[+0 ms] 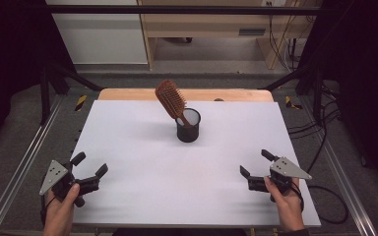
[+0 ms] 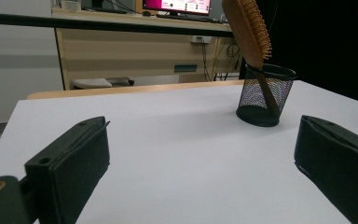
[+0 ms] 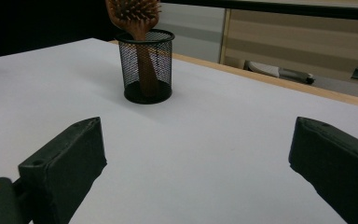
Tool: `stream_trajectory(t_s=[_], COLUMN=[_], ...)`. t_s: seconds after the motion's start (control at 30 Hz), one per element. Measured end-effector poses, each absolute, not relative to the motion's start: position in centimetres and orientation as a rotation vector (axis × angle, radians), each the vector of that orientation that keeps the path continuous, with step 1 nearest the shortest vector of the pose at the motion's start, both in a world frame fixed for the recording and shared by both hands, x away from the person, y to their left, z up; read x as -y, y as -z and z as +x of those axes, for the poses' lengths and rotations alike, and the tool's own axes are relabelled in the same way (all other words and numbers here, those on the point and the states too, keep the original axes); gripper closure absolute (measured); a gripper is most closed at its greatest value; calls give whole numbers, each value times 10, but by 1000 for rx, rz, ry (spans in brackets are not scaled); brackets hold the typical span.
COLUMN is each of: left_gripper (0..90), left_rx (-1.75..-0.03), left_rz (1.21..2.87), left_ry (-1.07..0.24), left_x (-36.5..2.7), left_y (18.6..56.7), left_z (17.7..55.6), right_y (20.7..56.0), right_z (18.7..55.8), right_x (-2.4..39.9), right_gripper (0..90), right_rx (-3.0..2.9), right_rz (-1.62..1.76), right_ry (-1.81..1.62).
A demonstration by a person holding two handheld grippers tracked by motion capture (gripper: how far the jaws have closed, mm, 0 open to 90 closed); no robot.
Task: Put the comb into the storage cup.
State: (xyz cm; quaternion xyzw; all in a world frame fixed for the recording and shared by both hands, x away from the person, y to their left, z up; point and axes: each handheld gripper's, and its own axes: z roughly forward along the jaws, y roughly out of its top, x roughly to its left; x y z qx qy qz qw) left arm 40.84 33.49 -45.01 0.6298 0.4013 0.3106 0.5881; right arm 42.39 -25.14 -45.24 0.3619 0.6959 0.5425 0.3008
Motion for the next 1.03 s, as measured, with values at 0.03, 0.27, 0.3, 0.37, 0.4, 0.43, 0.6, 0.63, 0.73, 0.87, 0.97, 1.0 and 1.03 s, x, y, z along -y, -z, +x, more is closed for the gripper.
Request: stream_trajectory(t_s=[0.03,0.27,0.3,0.37,0.4,0.43,0.6,0.63,0.73,0.87,0.97,1.0,1.03], left_gripper=[32,32,32,32,31,31,31,31,29,26,26,26,26], left_rx=[-931,-912,-909,-906,-906,-900,-884,-882,-872,-865,-872,-873,-873], left_rz=[1469,1465,1468,1466,1466,1466,1460,1460,1464,1457,1452,1450,1449], left_ry=[-721,-706,-704,-708,-706,-699,-709,-713,-726,-737,-733,-734,-734], left_x=[-335,-334,-334,-333,-333,-332,-330,-329,-328,-325,-325,-325,-326], left_y=[450,451,451,452,452,451,449,449,448,447,447,447,446], left_z=[408,407,406,405,405,405,403,403,402,402,403,403,402], right_y=[453,455,455,456,456,456,456,456,457,457,457,457,457], right_z=[424,421,420,419,419,419,419,419,421,422,423,423,423], right_x=[253,263,264,266,266,266,264,263,260,254,251,250,250], right_gripper=[39,38,38,38,37,37,35,34,33,32,32,32,32], right_rx=[-1843,-1834,-1834,-1832,-1832,-1832,-1829,-1829,-1827,-1821,-1822,-1824,-1823], right_rz=[960,951,950,947,946,946,937,938,937,937,939,938,936], right_ry=[-1438,-1440,-1439,-1442,-1442,-1443,-1454,-1455,-1469,-1487,-1490,-1488,-1489])
